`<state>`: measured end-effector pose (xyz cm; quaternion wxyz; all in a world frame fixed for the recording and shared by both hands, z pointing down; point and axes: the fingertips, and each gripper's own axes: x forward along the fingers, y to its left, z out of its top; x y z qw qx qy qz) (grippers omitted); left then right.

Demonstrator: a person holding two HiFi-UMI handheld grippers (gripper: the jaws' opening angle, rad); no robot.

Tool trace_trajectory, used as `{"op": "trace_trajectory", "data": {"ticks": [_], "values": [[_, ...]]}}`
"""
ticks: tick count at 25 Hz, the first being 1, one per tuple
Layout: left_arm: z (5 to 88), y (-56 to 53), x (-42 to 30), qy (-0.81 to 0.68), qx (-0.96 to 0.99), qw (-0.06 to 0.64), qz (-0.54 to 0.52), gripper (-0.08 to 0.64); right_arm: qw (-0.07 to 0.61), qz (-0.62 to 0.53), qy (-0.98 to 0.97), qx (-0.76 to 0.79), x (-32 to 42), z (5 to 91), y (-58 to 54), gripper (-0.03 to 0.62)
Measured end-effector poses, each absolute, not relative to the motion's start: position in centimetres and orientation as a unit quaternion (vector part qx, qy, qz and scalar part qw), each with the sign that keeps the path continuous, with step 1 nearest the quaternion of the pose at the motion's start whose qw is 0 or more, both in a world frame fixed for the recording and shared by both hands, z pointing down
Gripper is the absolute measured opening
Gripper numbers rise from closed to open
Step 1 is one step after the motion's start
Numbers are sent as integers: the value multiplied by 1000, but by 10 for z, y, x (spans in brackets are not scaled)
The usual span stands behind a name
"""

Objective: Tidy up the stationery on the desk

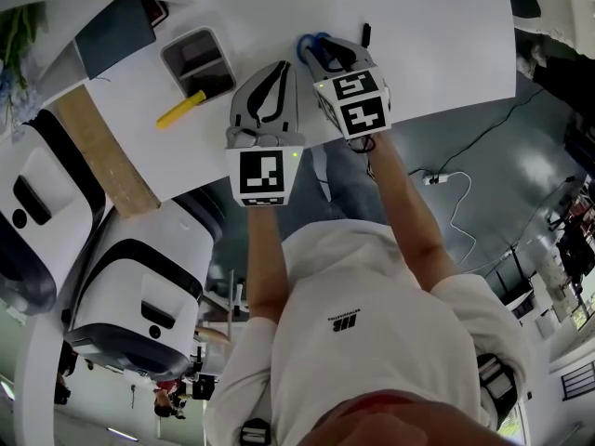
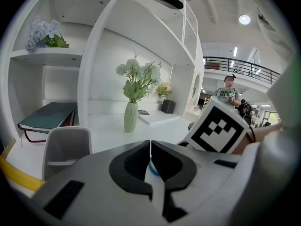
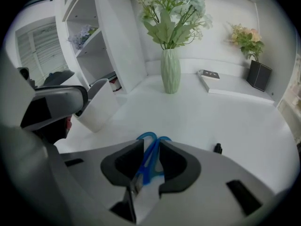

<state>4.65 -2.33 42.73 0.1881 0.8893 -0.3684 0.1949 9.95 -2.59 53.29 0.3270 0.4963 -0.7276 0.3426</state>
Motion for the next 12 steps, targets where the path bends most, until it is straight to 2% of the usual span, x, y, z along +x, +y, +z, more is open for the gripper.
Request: {"op": "trace_trajectory", "data": {"ticks": [12], "values": [[422,-21,31,-384,884,190,186,0,344,331,-727,493,94,529,-28,61]]}}
